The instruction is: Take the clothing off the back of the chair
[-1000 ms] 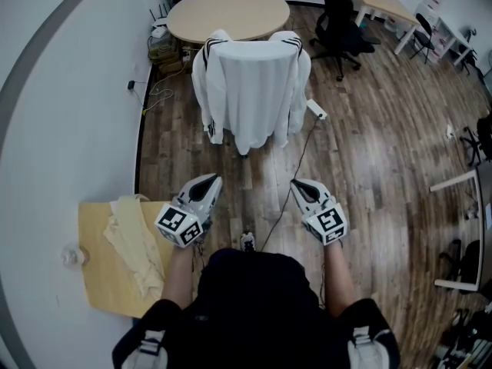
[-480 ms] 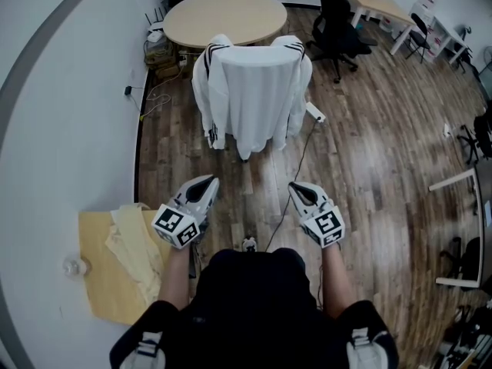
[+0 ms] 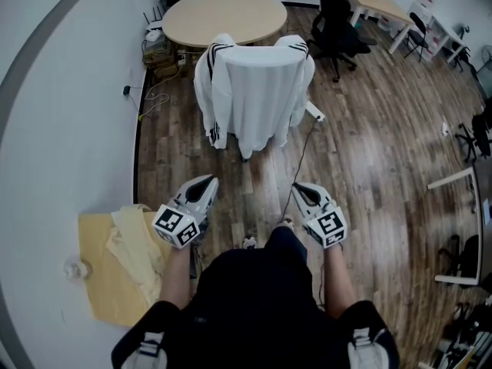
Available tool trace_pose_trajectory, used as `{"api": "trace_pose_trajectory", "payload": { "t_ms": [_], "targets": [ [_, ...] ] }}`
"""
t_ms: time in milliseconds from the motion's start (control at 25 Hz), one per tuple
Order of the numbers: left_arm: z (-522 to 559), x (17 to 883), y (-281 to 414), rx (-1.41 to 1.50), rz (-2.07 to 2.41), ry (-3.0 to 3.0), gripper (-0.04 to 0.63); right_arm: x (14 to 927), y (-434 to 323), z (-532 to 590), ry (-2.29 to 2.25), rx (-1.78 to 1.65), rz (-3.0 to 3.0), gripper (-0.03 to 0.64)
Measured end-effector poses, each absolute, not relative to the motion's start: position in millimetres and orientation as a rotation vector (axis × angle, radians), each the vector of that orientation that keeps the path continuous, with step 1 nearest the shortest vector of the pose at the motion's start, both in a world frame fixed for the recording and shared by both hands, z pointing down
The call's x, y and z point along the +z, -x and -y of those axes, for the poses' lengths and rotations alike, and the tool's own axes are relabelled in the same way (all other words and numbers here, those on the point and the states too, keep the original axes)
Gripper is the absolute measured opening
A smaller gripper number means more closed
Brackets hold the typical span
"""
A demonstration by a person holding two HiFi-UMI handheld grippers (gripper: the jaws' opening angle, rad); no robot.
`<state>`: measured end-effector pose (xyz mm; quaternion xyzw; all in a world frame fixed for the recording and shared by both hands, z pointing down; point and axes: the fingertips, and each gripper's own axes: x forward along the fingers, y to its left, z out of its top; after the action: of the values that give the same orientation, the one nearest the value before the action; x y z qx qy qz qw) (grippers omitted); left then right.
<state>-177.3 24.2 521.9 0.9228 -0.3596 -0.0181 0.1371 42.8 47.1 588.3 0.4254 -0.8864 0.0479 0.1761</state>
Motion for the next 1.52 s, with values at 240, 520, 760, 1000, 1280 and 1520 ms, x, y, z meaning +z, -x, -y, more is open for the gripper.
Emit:
{"api": "trace_pose_trajectory", "payload": {
  "t_ms": [240,520,760,1000,1280,1520],
  "targets": [
    [-19.8,518.6,183.5,-0.064,1.068,-2.648,0.0,591.2,-42.1,-42.0,-1.186,0.149,2.501,-0.006],
    [-2.6,525.1,189.2,-0.058,1.105,-2.623,0.0,593.7,-46.1,-22.7,-1.193,0.15,2.505,-0.006],
    [18.1,523.2,188.7,-0.036,1.121,-2.637,0.0,595.1,-50.7,2.9,-1.212,0.155,2.513,-0.006],
    [40.9,523.1,186.5,-0.004,1.124,-2.635,0.0,591.3,-53.1,27.3,-1.224,0.164,2.521,-0.006],
    [65.8,525.6,183.3,0.003,1.132,-2.614,0.0,595.5,-66.0,53.7,-1.236,0.189,2.502,-0.006],
    [90.8,523.3,185.8,0.003,1.155,-2.608,0.0,594.0,-71.3,81.7,-1.245,0.186,2.504,-0.006]
  ]
}}
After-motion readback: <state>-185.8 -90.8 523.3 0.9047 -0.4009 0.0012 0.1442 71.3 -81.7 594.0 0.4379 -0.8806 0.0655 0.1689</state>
